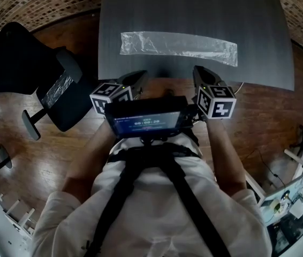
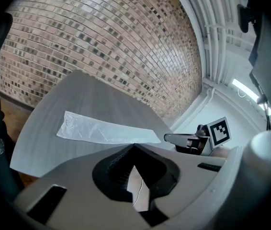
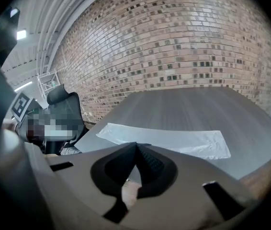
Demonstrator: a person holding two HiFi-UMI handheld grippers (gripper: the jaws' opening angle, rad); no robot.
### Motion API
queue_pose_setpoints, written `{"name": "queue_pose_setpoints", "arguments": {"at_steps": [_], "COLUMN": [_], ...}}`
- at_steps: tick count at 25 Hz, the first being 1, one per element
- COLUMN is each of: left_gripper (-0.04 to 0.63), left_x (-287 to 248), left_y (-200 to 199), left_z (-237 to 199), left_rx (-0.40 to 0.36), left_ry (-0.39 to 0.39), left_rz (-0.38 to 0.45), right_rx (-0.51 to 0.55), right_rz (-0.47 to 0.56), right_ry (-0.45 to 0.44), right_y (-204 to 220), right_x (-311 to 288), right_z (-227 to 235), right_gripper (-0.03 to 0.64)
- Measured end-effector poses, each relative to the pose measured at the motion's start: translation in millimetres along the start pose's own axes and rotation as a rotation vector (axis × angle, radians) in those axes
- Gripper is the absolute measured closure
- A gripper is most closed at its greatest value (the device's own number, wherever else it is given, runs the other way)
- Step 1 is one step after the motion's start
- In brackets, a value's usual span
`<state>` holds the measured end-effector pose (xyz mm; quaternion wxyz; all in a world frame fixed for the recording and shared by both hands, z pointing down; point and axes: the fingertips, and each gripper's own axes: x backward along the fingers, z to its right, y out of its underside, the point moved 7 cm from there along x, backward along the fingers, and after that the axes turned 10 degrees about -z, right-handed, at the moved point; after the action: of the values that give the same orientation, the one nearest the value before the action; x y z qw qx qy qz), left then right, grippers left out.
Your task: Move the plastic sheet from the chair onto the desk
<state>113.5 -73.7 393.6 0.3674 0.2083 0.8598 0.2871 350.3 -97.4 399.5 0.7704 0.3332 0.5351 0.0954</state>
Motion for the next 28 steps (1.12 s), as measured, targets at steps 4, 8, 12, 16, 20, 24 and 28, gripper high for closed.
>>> {"name": "queue_pose_setpoints", "arguments": {"at_steps": [4,8,12,16,20,24,28], "left_gripper": [0.594,0.594,0.594,0.594,0.594,0.594,0.594], "left_x": [8,7,11,19,28,32,25], "left_y": [3,4,5,8,9,1,-13], "left_z": [2,5,9,10,9,3,-2], "left_rx": [-0.009,-0.015,-0.024,-0.038,-0.060,-0.074,-0.096], "left_ry": [0.018,0.029,0.042,0.052,0.043,0.021,0.000], "left_rz": [-0.001,-0.009,-0.011,-0.009,-0.009,-0.010,-0.013], "right_rx": [0.000,0.007,0.009,0.013,0.018,0.025,0.014], "right_rz": [0.009,0.017,0.025,0.030,0.035,0.034,0.031], "right_ry": [-0.003,0.006,0.009,0.014,0.026,0.039,0.050], "right_y": [0,-4,-5,-2,0,-4,-10], "right_x": [2,5,11,16,20,20,18], "right_z": [-12,-10,-16,-26,-36,-43,-38], "right_gripper": [0.617,0.617,0.617,0.617,0.617,0.617,0.617]}}
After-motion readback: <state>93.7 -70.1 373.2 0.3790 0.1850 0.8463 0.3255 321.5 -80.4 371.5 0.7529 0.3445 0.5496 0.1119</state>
